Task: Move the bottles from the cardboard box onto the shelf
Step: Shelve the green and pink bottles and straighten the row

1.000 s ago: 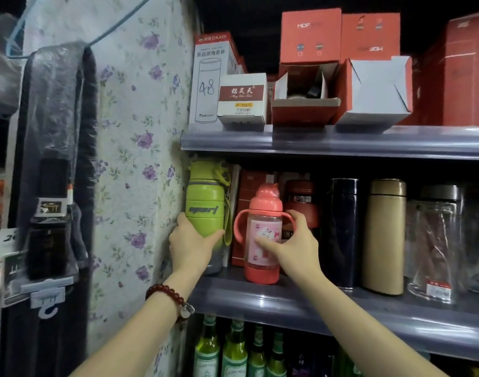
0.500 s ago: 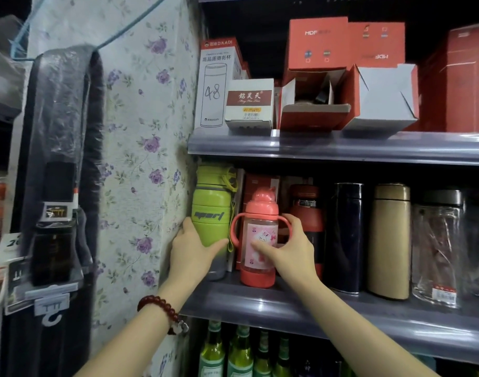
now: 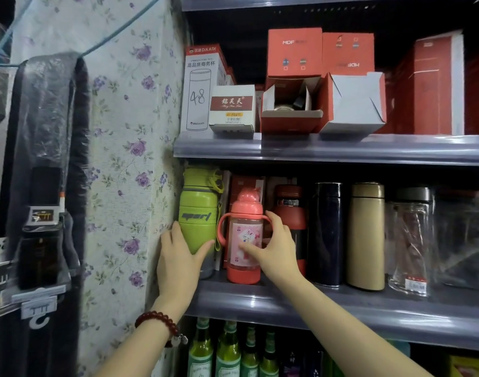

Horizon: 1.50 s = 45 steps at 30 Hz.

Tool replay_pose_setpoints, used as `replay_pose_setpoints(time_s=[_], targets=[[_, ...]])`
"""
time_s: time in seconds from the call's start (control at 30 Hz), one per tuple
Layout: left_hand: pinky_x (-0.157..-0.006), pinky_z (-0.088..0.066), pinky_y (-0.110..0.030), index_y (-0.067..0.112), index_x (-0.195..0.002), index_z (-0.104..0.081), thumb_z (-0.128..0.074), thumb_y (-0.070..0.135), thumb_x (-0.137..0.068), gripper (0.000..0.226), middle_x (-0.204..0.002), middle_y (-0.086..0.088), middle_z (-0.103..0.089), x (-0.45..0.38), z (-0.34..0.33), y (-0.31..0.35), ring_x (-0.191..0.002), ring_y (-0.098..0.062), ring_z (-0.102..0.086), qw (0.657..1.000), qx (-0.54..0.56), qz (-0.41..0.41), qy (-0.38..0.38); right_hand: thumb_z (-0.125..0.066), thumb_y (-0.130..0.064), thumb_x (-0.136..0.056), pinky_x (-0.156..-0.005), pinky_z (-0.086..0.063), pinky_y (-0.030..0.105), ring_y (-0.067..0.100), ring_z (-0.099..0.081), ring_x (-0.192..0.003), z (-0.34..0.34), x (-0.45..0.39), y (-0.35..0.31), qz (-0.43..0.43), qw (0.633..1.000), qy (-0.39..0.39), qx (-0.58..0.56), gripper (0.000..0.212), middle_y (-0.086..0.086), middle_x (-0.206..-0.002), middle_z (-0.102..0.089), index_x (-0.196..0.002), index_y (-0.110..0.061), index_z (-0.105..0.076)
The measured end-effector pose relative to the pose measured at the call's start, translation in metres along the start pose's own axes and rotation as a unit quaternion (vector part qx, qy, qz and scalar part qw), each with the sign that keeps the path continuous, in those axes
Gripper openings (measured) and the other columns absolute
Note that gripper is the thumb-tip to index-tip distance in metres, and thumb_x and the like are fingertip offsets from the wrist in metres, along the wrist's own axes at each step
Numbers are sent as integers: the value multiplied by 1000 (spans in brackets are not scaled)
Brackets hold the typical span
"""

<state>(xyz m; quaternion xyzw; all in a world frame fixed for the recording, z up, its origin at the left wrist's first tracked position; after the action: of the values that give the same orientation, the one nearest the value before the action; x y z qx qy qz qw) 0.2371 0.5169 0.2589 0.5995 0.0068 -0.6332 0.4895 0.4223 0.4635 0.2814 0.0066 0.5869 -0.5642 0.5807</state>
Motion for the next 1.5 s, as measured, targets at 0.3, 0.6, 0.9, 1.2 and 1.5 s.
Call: replay_pose_setpoints(time_s=[0.3, 0.6, 0.9, 1.2, 1.5], targets=[[-78, -48, -48, 0, -146, -18, -71, 36, -78, 93, -125, -30, -45, 0, 4, 11, -109, -44, -51, 993, -106, 2, -54, -82, -27, -63, -93, -50, 40, 22, -58, -102, -4, 4, 1, 9, 999, 11, -46, 85, 3, -114, -55, -135, -34, -39], [-100, -37, -29, 14, -131, -49, -70, 14, -78, 57, -126, -4, -48, 30, 12, 88, -119, -20, -45, 977, 84, -196, 26, -74, -34, -78, -88, -44, 22, 4, -50, -102, 66, 11, 8, 44, 993, 107, 3, 61, -6, -120, -50, -130, -30, -43], [-108, -33, -32, 16, -143, -35, -71, 40, -78, 77, -143, -5, -44, 65, -79, 142, -132, -19, -40, 947, 238, -2, -215, -74, -32, -79, -94, -48, 32, 13, -54, -109, 124, 29, 55, -33, 983, 165, 79, 60, -1, -121, -55, -130, -18, -46], [-108, -32, -32, 10, -146, -31, -61, 28, -89, 67, -145, -11, -43, 71, -90, 144, -134, -25, -40, 962, 186, -15, -198, -73, -22, -82, -91, -47, 23, 10, -54, -108, 120, 22, 64, -37, 981, 152, 116, 57, -2, -122, -59, -133, -18, -48], [-56, -42, 0, 12, -144, -35, -56, 18, -89, 59, -97, 8, -59, 65, -96, 140, -69, 1, -54, 956, 193, 12, -219, -69, -6, -82, -80, -40, 18, 18, -53, -112, 109, 13, 62, -36, 966, 141, 212, 67, 4, -128, -52, -138, -20, -35]])
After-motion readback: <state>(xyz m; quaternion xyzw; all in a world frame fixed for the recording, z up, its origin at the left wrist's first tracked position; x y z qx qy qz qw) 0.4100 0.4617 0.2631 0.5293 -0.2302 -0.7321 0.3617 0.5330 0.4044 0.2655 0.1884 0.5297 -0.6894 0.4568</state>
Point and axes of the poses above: each hand's wrist, its own x-axis away from the middle knuckle, its own z-axis out of the back of the hand, y = z × x, the point moved 4 cm from there along -x, towards the middle knuckle
